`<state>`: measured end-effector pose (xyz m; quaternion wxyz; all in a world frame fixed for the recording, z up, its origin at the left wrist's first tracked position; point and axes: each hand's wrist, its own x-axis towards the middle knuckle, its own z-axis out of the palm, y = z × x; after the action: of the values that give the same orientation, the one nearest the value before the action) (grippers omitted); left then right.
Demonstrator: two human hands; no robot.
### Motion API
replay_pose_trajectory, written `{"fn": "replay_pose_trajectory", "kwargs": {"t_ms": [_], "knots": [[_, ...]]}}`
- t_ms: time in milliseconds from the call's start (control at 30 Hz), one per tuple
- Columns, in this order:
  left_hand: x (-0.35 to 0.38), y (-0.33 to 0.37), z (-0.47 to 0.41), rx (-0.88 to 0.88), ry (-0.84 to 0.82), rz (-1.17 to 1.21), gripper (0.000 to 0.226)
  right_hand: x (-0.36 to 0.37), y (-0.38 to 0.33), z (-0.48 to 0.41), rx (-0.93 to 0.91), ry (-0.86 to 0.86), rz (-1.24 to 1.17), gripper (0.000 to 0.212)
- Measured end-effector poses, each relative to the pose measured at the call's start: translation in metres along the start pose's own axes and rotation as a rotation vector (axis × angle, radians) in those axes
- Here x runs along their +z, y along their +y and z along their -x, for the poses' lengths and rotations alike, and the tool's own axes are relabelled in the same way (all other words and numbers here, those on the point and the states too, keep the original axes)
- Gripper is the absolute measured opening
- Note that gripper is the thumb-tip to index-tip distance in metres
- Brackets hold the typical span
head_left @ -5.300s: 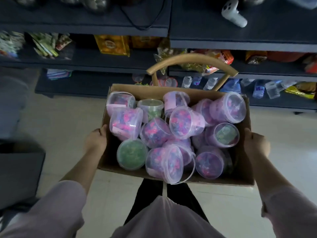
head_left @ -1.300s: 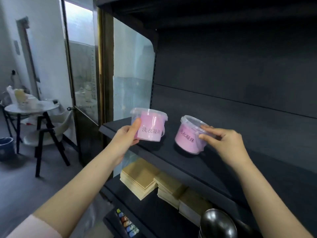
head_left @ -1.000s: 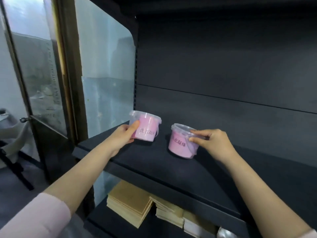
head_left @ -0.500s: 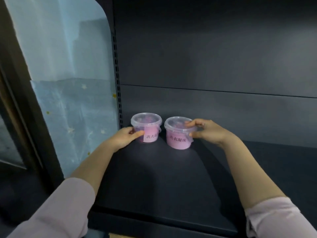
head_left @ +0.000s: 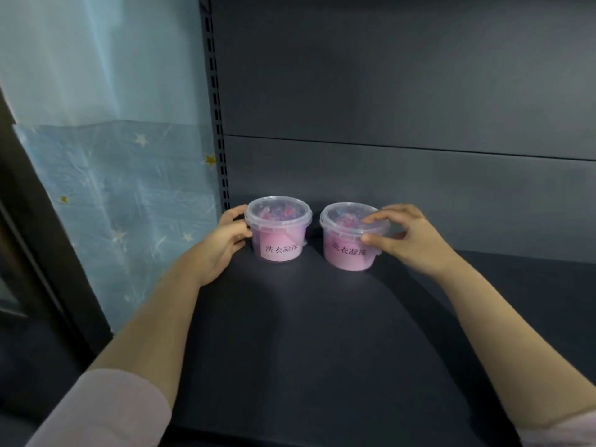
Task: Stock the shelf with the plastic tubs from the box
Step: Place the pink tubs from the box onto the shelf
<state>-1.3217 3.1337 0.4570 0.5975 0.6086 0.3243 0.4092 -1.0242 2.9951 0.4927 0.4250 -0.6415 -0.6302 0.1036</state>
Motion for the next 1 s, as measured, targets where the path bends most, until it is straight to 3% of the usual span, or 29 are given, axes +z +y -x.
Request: {"fn": "replay_pose_trajectory", "kwargs": {"t_ms": [133,367,567,767,1000], "knots": [[0.014,0.0,0.002,0.041,0.008,-0.113,0.099,0.0,-0.003,0.002,-0.051,-0.023,0.05,0.03],[0.015,-0.003,0.004,0.095,0.004,-0.045,0.105,0.006,-0.004,0.005,-0.047,-0.046,-0.017,0.026],[0.009,-0.001,0.006,0.102,-0.075,-0.003,0.093,0.01,-0.003,0.007,-0.05,-0.033,0.006,0.027],[0.005,-0.003,0.002,0.07,-0.121,-0.034,0.067,0.011,-0.005,0.008,-0.037,-0.029,0.038,0.024],[0.006,-0.002,0.002,0.055,-0.128,-0.094,0.076,0.009,-0.007,0.004,0.004,-0.044,0.044,0.021]]}}
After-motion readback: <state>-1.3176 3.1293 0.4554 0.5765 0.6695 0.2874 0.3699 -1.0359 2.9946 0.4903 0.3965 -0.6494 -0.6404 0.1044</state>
